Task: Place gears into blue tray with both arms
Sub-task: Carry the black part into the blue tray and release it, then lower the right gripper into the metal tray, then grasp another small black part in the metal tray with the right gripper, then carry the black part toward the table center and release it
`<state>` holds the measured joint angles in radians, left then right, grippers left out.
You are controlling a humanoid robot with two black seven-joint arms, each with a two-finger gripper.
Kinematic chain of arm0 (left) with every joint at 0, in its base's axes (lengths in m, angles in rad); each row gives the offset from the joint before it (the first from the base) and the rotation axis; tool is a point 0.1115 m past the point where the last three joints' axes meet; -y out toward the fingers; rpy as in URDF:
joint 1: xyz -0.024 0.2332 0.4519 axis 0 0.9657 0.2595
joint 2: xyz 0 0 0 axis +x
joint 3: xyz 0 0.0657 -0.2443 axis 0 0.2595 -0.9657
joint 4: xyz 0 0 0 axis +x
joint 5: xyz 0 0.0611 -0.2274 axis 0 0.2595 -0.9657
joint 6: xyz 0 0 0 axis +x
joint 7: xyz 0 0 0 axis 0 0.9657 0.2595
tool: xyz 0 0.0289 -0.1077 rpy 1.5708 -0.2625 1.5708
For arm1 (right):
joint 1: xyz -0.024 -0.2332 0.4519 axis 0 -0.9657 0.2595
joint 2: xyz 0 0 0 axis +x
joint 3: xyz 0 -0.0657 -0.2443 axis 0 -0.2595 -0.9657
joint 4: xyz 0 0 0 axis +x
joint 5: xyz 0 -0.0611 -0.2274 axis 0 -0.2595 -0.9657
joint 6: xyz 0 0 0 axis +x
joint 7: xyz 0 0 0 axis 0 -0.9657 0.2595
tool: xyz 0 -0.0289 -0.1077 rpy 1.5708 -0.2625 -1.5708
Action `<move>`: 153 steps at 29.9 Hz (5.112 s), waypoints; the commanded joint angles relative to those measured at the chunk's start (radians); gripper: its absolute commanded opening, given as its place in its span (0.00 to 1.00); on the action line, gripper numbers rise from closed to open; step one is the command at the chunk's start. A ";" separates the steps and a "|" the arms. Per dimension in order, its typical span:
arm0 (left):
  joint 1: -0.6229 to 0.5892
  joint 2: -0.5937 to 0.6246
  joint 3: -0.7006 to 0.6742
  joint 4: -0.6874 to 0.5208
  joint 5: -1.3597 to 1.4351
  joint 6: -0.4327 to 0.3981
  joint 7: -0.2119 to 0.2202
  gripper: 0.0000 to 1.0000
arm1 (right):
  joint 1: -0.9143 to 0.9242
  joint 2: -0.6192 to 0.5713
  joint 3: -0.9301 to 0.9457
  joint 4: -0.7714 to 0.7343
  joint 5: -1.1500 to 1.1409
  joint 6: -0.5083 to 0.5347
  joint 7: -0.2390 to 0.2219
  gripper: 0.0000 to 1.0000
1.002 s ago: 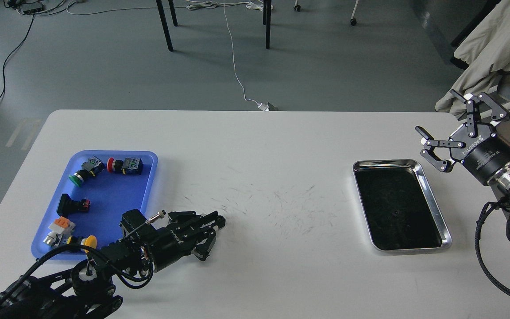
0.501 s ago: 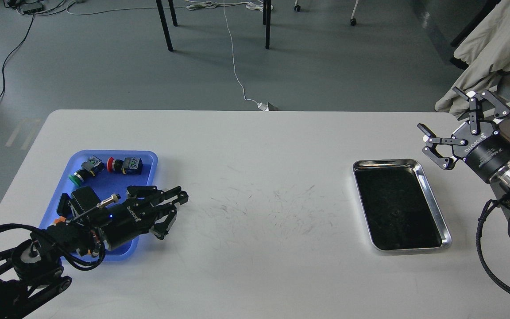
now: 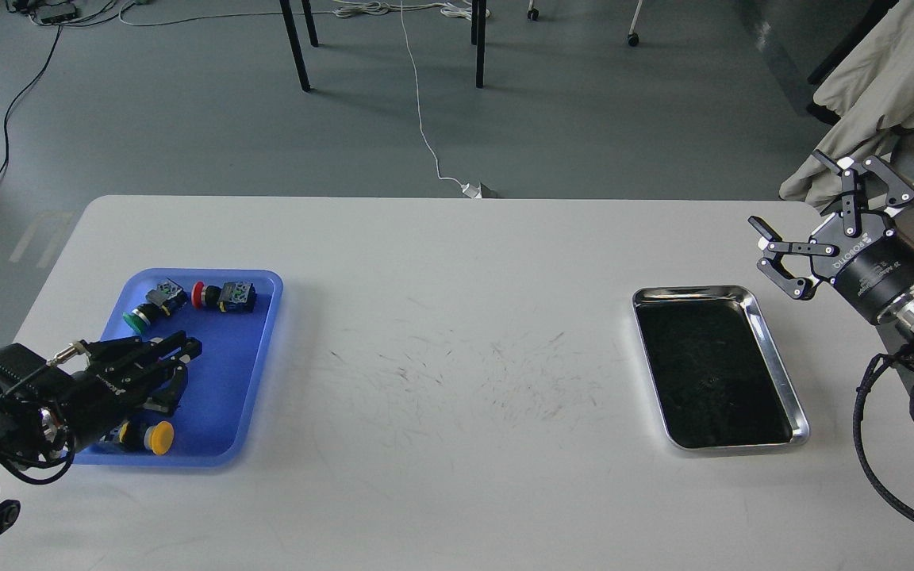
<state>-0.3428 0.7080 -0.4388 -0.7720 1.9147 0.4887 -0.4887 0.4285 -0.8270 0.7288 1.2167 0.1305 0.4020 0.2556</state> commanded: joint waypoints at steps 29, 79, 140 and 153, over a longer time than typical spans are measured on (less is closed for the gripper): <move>-0.172 -0.038 -0.003 0.025 -0.330 0.000 0.000 0.99 | 0.003 -0.058 0.023 0.101 -0.003 -0.011 -0.001 0.95; -0.371 -0.065 -0.035 0.036 -1.735 -0.759 0.108 0.99 | 0.475 -0.050 -0.789 0.038 -1.221 -0.065 -0.213 0.84; -0.364 -0.048 -0.046 0.033 -1.735 -0.759 0.108 0.99 | 0.993 0.112 -1.068 0.102 -0.876 -0.037 -0.139 0.02; -0.364 -0.048 -0.047 0.033 -1.735 -0.756 0.108 0.99 | 0.946 0.644 -1.092 -0.095 -0.723 -0.213 -0.096 0.02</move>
<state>-0.7074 0.6597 -0.4849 -0.7393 0.1793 -0.2686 -0.3803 1.4134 -0.3009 -0.3639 1.1856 -0.6327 0.2247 0.1568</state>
